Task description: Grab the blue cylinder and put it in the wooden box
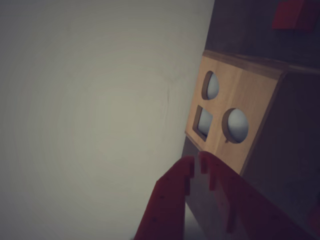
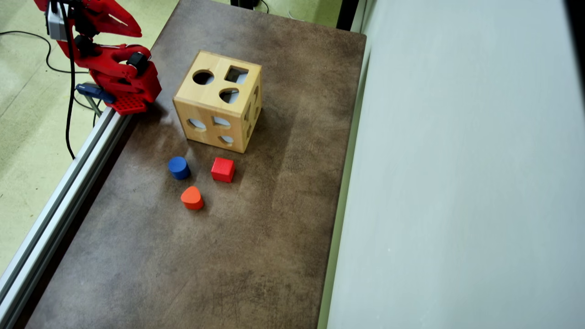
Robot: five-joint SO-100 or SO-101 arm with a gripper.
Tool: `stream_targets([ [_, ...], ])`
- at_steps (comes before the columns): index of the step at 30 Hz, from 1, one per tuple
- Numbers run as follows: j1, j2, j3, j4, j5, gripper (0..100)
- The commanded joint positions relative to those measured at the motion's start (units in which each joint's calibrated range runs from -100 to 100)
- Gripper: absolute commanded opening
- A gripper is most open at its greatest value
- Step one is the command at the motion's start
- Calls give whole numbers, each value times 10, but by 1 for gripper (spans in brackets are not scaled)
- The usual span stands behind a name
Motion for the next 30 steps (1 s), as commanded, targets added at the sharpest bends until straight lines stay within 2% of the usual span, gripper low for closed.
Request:
stream_targets([
  [1,-4,3,0,7,4,3],
  [11,4,31,-29,7,4,4],
  [23,10,323,-231,7,4,4],
  [30,136,403,-223,7,5,4],
])
